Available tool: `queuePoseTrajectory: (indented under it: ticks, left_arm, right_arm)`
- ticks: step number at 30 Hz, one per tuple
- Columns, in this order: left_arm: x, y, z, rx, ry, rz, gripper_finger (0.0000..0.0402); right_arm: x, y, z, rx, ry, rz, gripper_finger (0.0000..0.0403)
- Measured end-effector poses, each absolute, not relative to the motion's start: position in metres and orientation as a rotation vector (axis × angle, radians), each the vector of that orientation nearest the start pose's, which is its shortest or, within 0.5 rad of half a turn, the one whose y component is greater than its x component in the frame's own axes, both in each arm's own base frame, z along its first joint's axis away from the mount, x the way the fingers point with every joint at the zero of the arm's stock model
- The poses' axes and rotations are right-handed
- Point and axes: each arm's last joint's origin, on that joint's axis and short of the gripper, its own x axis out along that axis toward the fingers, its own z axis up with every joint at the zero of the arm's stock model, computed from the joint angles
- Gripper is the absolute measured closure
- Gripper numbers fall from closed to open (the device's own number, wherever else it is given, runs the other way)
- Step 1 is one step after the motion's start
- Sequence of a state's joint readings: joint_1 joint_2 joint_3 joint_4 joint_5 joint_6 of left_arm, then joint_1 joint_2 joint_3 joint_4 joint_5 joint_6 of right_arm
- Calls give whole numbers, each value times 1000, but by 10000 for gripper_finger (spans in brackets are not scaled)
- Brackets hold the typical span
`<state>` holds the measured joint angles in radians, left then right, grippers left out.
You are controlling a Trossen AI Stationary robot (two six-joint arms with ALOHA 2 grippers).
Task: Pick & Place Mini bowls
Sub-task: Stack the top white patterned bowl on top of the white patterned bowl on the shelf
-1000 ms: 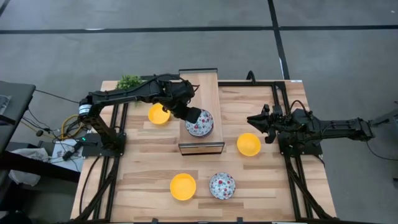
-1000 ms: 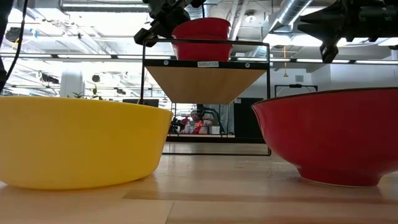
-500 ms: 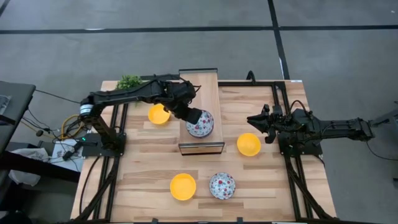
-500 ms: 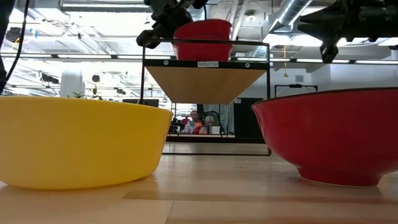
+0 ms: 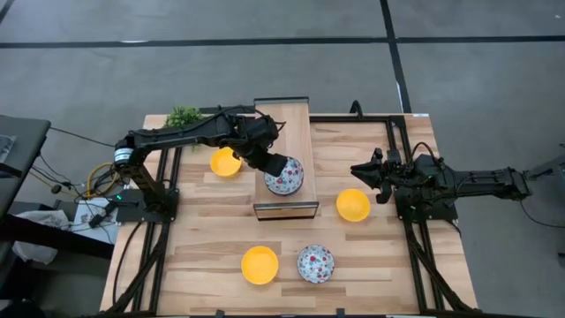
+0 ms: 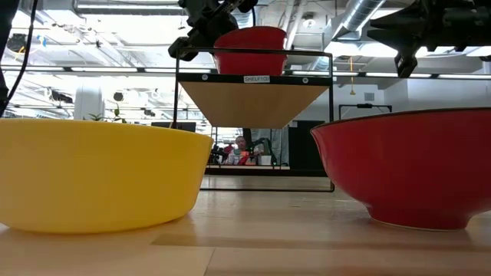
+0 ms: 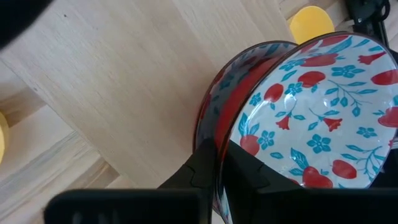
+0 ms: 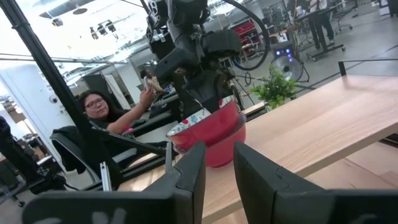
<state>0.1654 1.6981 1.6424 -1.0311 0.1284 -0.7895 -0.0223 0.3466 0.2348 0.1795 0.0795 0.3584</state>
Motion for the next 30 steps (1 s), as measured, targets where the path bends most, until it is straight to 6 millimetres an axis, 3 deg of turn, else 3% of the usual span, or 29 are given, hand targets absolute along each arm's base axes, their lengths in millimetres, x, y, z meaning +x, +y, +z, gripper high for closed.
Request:
queuePoseTrajectory:
  ticks: [30]
  left_arm:
    - [339, 60, 330, -852, 994, 455, 278]
  right_arm:
    - [118, -5, 232, 360, -86, -88, 330]
